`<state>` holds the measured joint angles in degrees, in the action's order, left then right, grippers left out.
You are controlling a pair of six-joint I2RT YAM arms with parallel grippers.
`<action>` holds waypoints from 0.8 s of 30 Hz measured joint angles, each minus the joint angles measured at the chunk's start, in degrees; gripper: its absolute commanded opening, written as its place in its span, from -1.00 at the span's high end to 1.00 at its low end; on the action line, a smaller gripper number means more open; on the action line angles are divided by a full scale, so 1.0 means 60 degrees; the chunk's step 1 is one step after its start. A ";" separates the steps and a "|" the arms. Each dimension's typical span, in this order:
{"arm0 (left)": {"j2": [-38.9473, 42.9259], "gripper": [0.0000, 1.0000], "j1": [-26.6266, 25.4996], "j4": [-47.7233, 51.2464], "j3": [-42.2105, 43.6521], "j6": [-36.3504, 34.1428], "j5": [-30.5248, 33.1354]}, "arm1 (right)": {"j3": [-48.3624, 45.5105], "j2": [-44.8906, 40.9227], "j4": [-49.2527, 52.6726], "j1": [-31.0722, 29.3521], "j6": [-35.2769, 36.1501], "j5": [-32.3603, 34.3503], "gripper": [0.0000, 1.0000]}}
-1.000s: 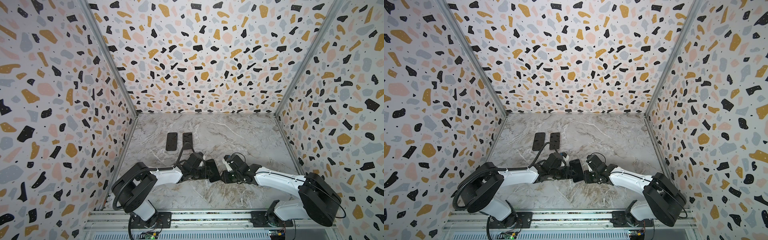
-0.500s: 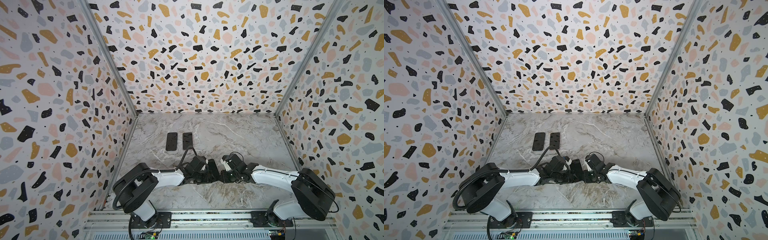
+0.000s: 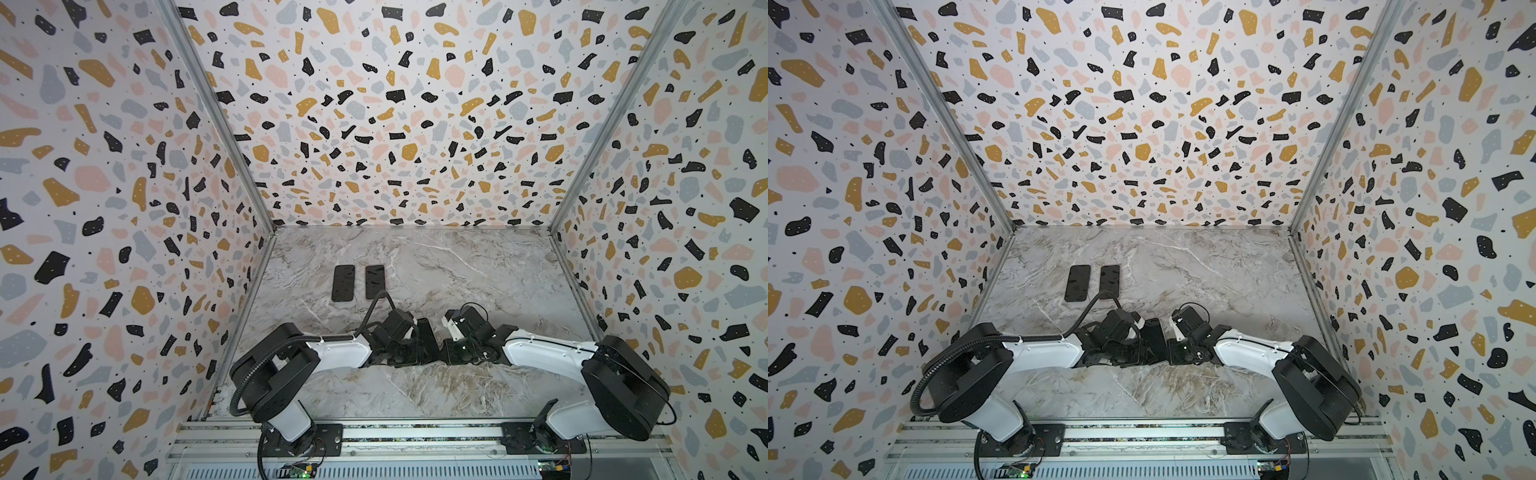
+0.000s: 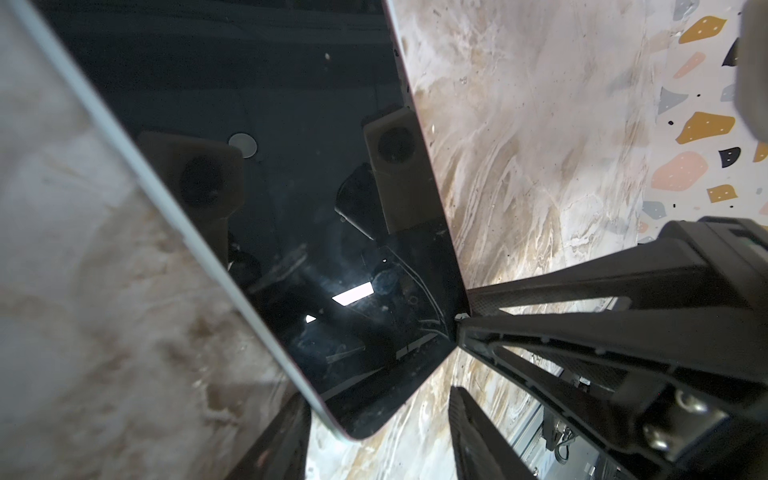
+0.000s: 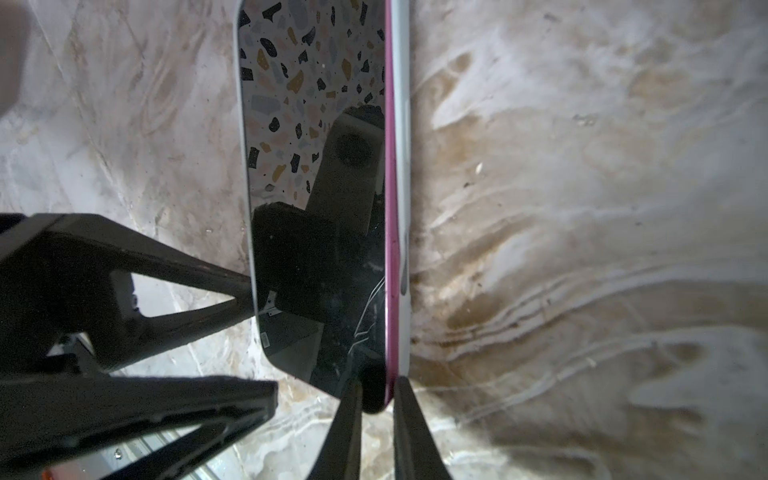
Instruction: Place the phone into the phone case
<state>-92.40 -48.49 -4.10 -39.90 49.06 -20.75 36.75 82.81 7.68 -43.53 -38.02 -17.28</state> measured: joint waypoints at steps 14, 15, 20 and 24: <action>-0.0062 -0.08 0.0055 0.0007 -0.0022 0.0120 -0.0160 | -0.0080 0.0372 -0.0856 0.0044 -0.0120 0.0222 0.77; -0.0062 -0.08 0.0055 0.0007 -0.0018 0.0124 -0.0171 | -0.0080 0.0404 -0.0991 0.0047 -0.0124 0.0295 0.78; -0.0062 -0.08 0.0058 0.0004 -0.0018 0.0182 -0.0193 | -0.0080 0.0452 -0.1209 0.0040 -0.0127 0.0444 0.78; -0.0069 -0.07 0.0073 0.0004 -0.0022 0.0186 -0.0208 | -0.0076 0.0448 -0.1224 0.0011 -0.0160 0.0514 0.78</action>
<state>-92.82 -48.05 -4.08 -40.03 50.17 -22.00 36.29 85.49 0.34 -43.46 -38.98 -14.20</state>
